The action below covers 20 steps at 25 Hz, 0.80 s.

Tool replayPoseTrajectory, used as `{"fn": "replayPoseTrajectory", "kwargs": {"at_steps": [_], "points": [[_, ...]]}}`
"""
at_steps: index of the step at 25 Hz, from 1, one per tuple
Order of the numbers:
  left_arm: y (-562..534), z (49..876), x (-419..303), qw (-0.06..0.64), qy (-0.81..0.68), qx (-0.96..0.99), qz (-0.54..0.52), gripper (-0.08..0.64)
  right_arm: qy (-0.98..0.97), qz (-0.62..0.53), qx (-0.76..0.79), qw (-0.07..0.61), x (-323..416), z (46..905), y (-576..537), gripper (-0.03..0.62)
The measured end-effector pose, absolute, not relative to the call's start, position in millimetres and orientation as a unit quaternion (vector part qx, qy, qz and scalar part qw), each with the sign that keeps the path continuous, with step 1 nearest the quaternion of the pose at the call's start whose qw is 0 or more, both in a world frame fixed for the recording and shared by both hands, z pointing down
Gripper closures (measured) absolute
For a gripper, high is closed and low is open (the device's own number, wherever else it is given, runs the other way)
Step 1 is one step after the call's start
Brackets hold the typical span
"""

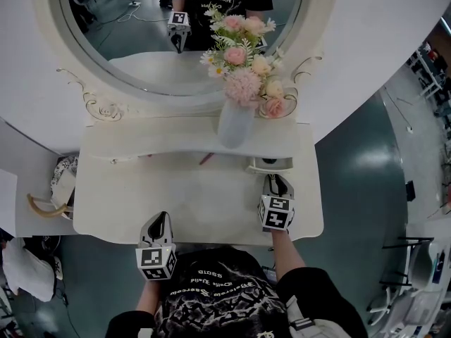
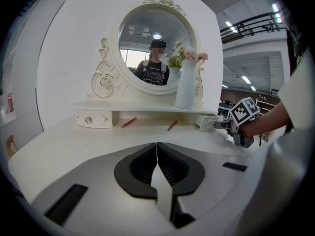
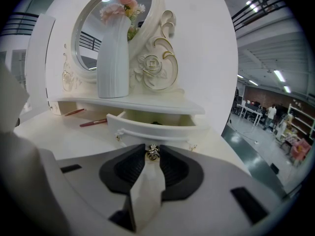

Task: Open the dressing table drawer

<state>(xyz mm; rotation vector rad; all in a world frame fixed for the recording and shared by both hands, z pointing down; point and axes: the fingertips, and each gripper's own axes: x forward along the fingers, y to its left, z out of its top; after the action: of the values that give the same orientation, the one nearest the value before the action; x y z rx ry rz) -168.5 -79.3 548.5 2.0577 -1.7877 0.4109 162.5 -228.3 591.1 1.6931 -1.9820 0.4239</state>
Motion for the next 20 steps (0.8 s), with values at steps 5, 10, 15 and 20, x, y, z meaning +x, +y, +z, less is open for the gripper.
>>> {"fn": "replayPoseTrajectory", "kwargs": {"at_steps": [5, 10, 15, 20], "points": [[-79.9, 548.6, -169.0, 0.191, -0.636, 0.733, 0.144, 0.543, -0.726, 0.155, 0.623, 0.247, 162.0, 590.3, -226.4, 0.492], [-81.4, 548.4, -170.6, 0.190, -0.637, 0.734, 0.141, 0.543, -0.724, 0.156, 0.624, 0.249, 162.3, 591.9, -225.6, 0.492], [-81.3, 548.6, -171.8, 0.189, -0.636, 0.734, 0.141, 0.543, -0.723, 0.155, 0.625, 0.249, 162.0, 591.5, -223.5, 0.492], [-82.0, 549.0, -170.9, 0.190, -0.634, 0.737, 0.141, 0.543, -0.723, 0.154, 0.625, 0.250, 162.3, 591.2, -222.8, 0.492]]}}
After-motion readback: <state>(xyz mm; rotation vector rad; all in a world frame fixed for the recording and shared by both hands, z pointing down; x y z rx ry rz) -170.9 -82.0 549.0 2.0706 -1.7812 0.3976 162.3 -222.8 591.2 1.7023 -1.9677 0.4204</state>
